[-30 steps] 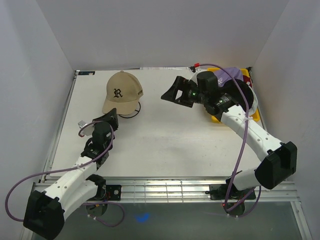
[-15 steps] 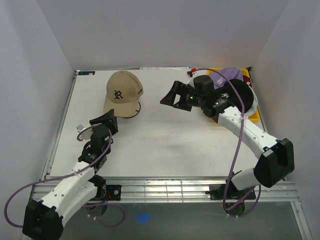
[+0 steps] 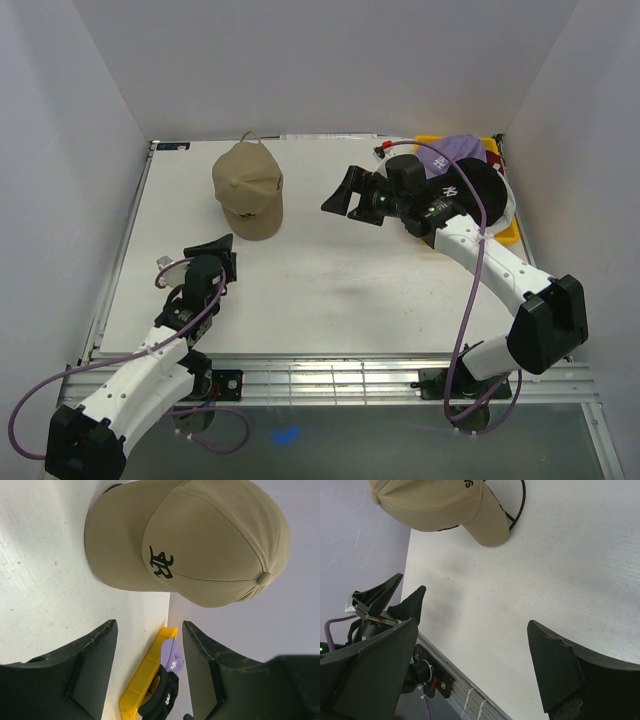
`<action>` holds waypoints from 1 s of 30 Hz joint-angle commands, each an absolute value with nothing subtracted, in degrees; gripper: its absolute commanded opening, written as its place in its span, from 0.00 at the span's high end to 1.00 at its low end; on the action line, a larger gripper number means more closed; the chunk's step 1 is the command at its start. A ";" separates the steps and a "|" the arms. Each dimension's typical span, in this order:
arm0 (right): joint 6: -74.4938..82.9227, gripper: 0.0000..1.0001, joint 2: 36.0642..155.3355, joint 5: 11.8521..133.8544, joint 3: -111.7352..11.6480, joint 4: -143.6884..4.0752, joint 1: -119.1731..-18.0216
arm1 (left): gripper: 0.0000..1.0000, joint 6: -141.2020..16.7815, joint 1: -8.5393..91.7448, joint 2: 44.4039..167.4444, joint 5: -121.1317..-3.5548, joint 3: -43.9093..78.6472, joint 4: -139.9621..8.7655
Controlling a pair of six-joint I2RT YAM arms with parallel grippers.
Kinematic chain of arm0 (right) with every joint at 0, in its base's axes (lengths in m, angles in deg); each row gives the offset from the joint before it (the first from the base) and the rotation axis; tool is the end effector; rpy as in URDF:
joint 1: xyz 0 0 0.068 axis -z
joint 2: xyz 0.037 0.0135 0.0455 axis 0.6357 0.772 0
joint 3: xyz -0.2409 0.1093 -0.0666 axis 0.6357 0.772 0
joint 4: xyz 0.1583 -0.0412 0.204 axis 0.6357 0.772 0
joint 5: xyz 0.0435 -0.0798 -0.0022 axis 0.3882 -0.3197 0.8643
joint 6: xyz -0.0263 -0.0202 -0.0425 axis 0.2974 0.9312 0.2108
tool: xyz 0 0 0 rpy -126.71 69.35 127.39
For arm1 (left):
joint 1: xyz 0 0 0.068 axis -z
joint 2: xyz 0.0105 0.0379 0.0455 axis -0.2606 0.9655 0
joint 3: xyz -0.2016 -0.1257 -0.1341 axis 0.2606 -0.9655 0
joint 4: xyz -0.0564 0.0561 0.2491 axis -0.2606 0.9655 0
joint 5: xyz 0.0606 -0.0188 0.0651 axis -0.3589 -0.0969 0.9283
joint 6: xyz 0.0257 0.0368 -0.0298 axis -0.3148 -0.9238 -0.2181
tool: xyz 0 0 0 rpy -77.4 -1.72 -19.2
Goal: Stack the hats
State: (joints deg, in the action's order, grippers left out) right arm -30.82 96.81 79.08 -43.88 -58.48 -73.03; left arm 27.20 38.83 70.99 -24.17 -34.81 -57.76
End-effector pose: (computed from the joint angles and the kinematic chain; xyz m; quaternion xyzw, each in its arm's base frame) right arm 0.2744 0.1924 0.3344 -0.0046 0.8380 0.4083 0.3619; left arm 0.1570 -0.0497 0.2091 -0.6187 0.5557 -0.3505 0.4309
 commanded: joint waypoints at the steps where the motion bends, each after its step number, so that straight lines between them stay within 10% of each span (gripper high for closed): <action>1: -30.54 0.05 96.80 78.13 -43.32 -60.65 -73.40 | 0.35 25.36 38.66 69.46 -24.11 -32.22 -51.03; 14: -23.25 0.04 91.54 75.05 -51.31 -48.54 -69.02 | 0.39 -7.85 38.66 78.92 -40.77 -12.63 -56.55; 30: -19.73 0.02 74.47 81.30 -48.59 -37.18 -38.07 | 0.38 -22.47 49.02 135.79 -76.92 31.32 -72.00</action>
State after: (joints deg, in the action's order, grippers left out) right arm -20.98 75.96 79.80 -48.01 -39.09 -39.53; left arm -20.05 47.20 130.44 -67.56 26.61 -68.40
